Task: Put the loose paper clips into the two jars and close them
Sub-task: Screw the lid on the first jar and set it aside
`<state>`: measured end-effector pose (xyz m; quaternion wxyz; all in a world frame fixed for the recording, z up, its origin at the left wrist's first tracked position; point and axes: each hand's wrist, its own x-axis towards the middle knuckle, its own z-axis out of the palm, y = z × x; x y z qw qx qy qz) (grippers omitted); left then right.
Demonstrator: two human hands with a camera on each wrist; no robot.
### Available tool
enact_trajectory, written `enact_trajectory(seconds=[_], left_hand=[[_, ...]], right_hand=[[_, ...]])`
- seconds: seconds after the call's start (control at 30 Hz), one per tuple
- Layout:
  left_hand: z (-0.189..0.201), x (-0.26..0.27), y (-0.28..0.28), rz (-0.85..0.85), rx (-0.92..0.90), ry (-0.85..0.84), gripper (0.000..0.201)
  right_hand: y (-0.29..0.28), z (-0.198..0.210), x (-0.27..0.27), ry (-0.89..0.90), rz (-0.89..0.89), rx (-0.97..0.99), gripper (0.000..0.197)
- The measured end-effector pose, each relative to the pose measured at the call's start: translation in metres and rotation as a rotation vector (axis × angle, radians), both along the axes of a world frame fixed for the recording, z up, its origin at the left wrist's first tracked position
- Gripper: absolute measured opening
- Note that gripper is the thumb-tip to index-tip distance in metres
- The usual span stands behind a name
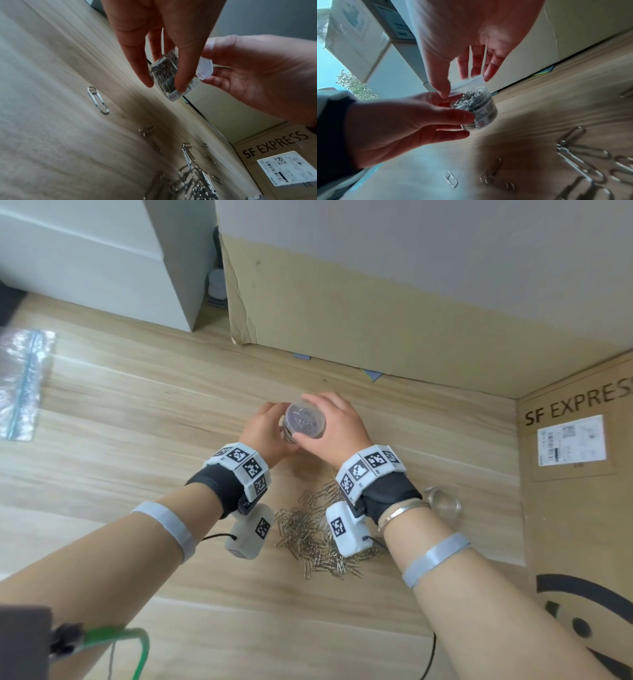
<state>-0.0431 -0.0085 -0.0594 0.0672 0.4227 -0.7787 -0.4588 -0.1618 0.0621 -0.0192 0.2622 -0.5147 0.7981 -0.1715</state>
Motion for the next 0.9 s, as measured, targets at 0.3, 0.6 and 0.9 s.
enact_trajectory(seconds=[0.3,0.6,0.9], left_hand=[[0.005,-0.005,0.002,-0.025,0.018,0.02,0.063],[0.013,-0.008,0.005,-0.073,-0.015,-0.001,0.063],[0.016,-0.013,0.015,-0.099,0.005,-0.027,0.069]], right_hand=[[0.011,0.0,-0.007,-0.03,-0.013,0.035,0.062],[0.009,0.004,-0.011,0.015,-0.023,0.111,0.063],[0.006,0.011,-0.015,0.282,-0.13,0.305,0.072]])
